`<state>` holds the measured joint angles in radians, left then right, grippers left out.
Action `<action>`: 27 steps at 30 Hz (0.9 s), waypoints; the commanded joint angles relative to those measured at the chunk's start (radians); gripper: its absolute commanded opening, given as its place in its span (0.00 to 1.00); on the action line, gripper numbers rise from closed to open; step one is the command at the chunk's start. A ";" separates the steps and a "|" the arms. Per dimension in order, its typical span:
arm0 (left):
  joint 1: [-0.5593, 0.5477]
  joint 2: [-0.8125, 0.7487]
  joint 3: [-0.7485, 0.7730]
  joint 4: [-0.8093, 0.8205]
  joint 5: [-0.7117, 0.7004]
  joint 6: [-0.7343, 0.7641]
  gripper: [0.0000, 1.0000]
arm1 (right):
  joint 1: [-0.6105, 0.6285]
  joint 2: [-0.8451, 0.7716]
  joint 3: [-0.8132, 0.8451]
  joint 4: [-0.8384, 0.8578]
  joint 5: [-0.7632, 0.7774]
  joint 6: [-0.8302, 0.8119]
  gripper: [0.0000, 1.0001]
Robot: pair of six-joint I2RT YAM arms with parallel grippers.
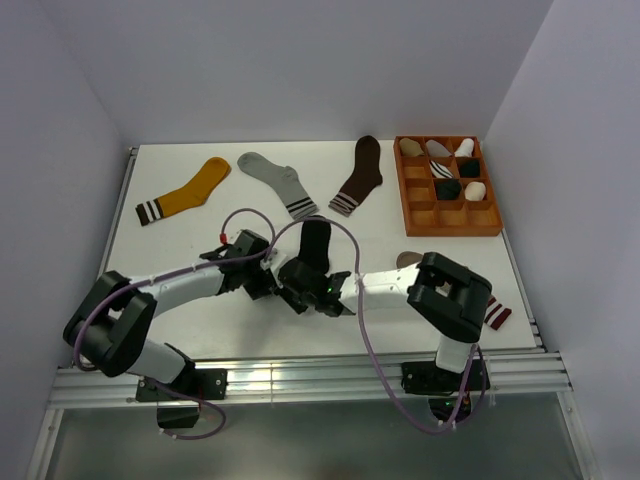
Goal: Roll the socks
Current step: Roll the sock at the center of the board.
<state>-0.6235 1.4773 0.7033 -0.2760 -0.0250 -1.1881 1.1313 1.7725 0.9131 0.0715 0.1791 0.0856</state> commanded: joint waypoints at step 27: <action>0.007 -0.267 -0.219 0.182 -0.012 -0.076 0.66 | -0.510 0.289 -0.043 0.411 -1.248 0.635 0.00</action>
<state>-0.6167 1.1965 0.4919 -0.1566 -0.0650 -1.2472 0.6304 2.0251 0.9047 0.3336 -0.9936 0.5877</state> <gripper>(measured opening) 0.661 0.214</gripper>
